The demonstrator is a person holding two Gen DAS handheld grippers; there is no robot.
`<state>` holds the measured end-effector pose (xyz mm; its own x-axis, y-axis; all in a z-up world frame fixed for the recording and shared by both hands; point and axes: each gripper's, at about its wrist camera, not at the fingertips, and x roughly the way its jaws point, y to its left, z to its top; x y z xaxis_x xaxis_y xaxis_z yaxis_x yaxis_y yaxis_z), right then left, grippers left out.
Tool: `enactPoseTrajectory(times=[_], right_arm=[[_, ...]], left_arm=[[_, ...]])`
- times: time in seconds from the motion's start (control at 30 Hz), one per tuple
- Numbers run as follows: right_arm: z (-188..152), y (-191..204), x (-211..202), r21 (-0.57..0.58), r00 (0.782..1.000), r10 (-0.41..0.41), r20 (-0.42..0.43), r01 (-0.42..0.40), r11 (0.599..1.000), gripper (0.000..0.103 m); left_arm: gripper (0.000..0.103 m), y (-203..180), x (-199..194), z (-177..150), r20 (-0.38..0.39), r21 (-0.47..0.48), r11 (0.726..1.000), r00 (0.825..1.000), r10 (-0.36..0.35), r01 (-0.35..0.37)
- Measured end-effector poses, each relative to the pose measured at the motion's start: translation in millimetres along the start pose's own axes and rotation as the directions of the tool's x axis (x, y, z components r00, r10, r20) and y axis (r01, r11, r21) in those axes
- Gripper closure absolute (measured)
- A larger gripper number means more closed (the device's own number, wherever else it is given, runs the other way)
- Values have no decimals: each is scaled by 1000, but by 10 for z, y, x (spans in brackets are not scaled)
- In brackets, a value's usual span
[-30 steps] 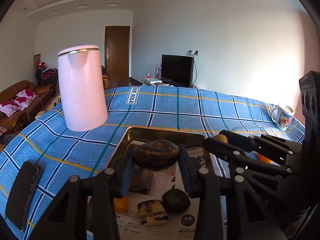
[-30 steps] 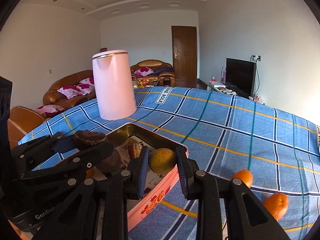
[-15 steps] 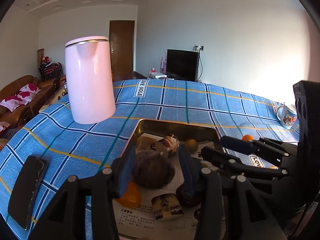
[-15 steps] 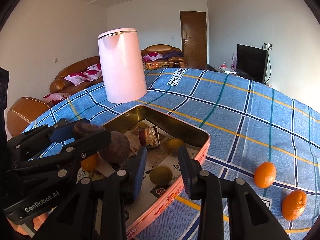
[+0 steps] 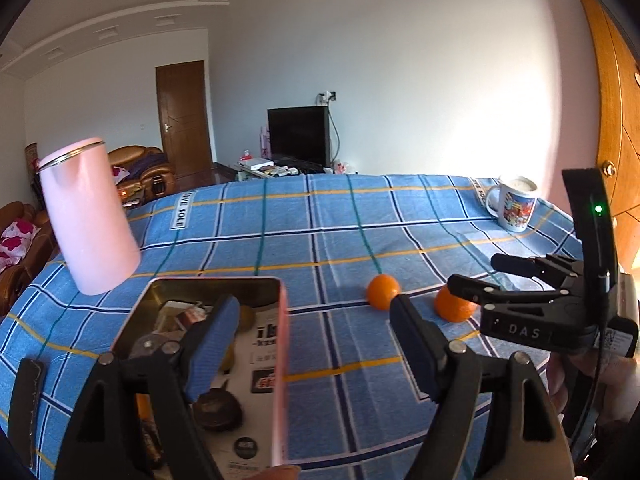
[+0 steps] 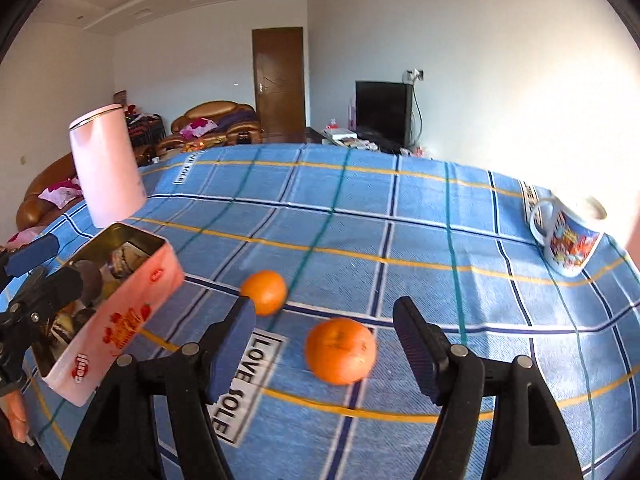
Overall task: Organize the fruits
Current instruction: 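Grasp a small orange with the left tool while the right tool grasps a large orange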
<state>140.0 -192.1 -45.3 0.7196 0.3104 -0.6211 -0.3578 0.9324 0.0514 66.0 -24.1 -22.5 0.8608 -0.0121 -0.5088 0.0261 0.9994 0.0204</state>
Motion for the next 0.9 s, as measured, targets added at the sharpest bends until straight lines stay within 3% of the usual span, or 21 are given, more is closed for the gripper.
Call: enactPoseTrajectory(times=[0.1,0.33,0.4,0.5,0.67,0.83,0.9], right_arm=[[-46,-122,151,20,998,-6,-68,7,1000,31],[-102,-185,416,53,982,83,-172,-75,996,31],[-119,-211,497,71,973,102,-207,-90,993,54],[-122,-275,436,93,981,83,-177,-67,993,55],[-83,-473,301,113,994,-33,-106,45,993,55],[-79,-633,234,168,998,-17,-67,29,985,55],[-80,-651,212,174,998,-14,-55,24,985,54]], left_arm=[[23,-197,224,8,-49,32,999,999,4,-3],[23,-345,500,44,-101,54,998,994,31,-26],[23,-375,547,62,-114,57,998,993,29,-22],[23,-440,639,80,-140,52,999,990,10,-3],[23,-590,853,108,-195,59,998,981,-11,23],[29,-681,1076,129,-248,55,998,969,-25,40],[43,-672,1189,125,-279,43,998,960,-33,47]])
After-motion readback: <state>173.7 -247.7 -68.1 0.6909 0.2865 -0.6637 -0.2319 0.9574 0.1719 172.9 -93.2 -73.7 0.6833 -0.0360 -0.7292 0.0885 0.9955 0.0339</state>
